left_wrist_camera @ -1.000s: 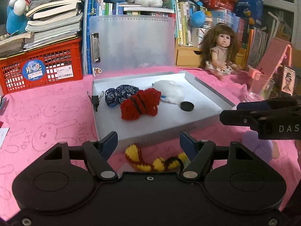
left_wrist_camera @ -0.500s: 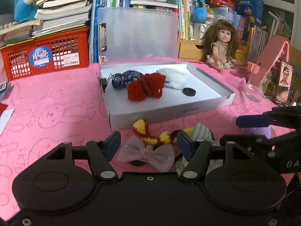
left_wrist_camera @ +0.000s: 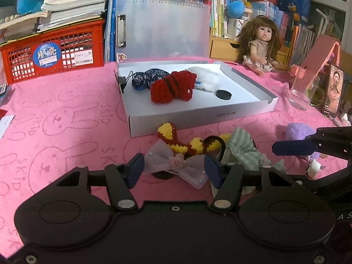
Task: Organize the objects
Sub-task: 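Grasp the pink bow with the left tool while the right tool grasps the green checked cloth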
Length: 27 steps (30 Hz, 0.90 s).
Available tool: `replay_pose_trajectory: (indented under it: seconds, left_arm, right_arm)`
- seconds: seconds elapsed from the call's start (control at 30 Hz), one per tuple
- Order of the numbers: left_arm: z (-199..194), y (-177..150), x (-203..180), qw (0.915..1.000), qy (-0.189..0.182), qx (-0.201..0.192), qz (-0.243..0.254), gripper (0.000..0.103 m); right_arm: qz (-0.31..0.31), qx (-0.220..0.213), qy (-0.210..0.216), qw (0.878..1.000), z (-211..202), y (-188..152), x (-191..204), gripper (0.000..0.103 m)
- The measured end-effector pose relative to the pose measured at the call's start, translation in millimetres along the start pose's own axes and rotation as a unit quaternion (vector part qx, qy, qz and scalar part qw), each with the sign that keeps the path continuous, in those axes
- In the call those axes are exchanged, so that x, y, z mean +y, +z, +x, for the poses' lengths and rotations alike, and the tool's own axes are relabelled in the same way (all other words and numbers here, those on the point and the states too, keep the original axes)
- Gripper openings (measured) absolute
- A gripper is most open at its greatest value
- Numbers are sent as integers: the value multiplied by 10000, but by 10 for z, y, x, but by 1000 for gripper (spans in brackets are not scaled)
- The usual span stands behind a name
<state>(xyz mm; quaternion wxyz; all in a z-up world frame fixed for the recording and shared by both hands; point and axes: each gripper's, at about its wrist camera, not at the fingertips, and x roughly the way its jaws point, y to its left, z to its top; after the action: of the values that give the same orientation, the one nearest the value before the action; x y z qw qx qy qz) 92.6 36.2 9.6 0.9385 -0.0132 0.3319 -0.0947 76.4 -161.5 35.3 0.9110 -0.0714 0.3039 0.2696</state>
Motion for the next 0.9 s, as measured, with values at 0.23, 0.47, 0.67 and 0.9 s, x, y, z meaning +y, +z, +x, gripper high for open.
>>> replay_pose_trajectory:
  seconds: [0.23,0.47,0.67,0.9]
  left_arm:
    - [30,-18,3,10000,-15,17,4,51]
    - [53,-41,-34,9999,45,-3,103,52]
    - [96,-78,-50,9999,104,44,83,52]
    - [67,-85,-63,9998,134,-1,118,46]
  right_arm:
    - [66,65,71,9999,36,-38,6,73]
    - [130,78,90,9998,68,-54,29,71]
    - [126,80,112,9998,87,-62,65,64]
    - [144,38,88,9999,99,-64,83,56]
